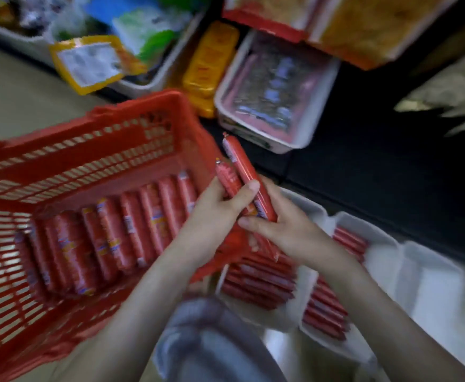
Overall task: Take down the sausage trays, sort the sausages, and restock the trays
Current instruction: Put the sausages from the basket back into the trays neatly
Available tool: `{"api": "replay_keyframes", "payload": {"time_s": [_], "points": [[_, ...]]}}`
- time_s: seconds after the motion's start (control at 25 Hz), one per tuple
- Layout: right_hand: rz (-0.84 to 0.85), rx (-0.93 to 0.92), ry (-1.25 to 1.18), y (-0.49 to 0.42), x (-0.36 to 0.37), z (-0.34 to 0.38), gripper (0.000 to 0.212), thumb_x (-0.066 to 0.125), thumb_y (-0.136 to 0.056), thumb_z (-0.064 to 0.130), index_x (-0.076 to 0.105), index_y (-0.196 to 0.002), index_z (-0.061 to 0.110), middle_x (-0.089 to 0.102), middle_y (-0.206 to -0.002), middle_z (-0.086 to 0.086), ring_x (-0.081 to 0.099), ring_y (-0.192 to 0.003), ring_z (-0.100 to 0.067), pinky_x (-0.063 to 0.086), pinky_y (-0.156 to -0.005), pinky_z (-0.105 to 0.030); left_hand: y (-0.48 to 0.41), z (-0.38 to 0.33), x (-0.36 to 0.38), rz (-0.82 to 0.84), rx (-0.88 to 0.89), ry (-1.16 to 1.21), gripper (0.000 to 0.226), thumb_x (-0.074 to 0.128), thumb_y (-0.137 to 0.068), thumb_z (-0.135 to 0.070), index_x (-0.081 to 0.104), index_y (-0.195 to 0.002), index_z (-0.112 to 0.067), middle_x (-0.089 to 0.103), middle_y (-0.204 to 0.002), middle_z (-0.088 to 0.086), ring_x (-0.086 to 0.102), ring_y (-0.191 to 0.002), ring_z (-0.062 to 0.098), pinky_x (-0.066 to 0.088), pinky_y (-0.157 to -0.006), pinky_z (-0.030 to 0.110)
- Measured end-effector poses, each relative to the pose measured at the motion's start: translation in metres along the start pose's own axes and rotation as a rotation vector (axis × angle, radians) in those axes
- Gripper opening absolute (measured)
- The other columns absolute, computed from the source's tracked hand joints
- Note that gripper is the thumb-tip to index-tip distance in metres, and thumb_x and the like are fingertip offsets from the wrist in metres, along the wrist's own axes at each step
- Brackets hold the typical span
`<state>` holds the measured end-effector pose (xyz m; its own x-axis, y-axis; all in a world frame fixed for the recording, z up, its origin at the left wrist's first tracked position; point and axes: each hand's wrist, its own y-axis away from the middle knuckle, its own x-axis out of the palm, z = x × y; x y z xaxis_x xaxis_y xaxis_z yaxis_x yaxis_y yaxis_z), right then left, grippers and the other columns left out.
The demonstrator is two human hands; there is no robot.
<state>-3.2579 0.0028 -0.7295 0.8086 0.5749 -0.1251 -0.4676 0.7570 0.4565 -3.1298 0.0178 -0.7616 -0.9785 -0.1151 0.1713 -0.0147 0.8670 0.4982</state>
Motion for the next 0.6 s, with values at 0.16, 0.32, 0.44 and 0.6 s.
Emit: {"api": "replay_keyframes", "payload": {"time_s": [0.16,0.32,0.44,0.6], "points": [[-0.303,0.081,0.072,0.100,-0.082,-0.050,0.047,0.061,-0.091,0.007,0.045,-0.128,0.029,0.060,-0.089,0.006,0.060,-0.078,-0.009,0.052,-0.073,-0.024,0.007,0.014,0.090,0.063,0.379,-0.613,0.076,0.079,-0.069,-0.042,0.044,-0.129,-0.012,0.051,-0.122,0.005,0.054,-0.112,0.020,0.043,-0.100,0.037],[-0.432,0.236,0.535,0.163,-0.132,-0.173,0.050,0.058,-0.091,0.012,0.043,-0.136,0.028,0.056,-0.125,0.004,0.055,-0.111,-0.018,0.040,-0.091,-0.025,0.005,0.054,0.144,0.375,0.629,-0.951,0.051,0.065,-0.087,-0.024,0.047,-0.135,-0.019,0.044,-0.132,-0.001,0.040,-0.124,0.013,0.035,-0.107,0.030],[-0.371,0.218,0.842,0.175,-0.135,-0.260,0.083,0.073,-0.071,0.005,0.035,-0.138,0.036,0.060,-0.126,0.000,0.061,-0.104,-0.030,0.052,-0.076,-0.041,-0.005,0.111,0.164,0.617,0.683,-1.240,0.047,0.052,-0.095,-0.021,0.042,-0.141,-0.019,0.036,-0.146,0.002,0.035,-0.132,0.018,0.032,-0.111,0.034],[-0.080,0.317,1.125,0.160,-0.110,-0.332,0.113,0.083,-0.060,0.028,0.014,-0.150,0.028,0.055,-0.135,-0.002,0.059,-0.113,-0.026,0.049,-0.090,-0.048,-0.021,0.188,0.176,0.891,0.810,-1.679,0.061,0.052,-0.096,-0.024,0.025,-0.149,-0.013,0.019,-0.157,0.009,0.017,-0.145,0.024,0.005,-0.116,0.037]]}}
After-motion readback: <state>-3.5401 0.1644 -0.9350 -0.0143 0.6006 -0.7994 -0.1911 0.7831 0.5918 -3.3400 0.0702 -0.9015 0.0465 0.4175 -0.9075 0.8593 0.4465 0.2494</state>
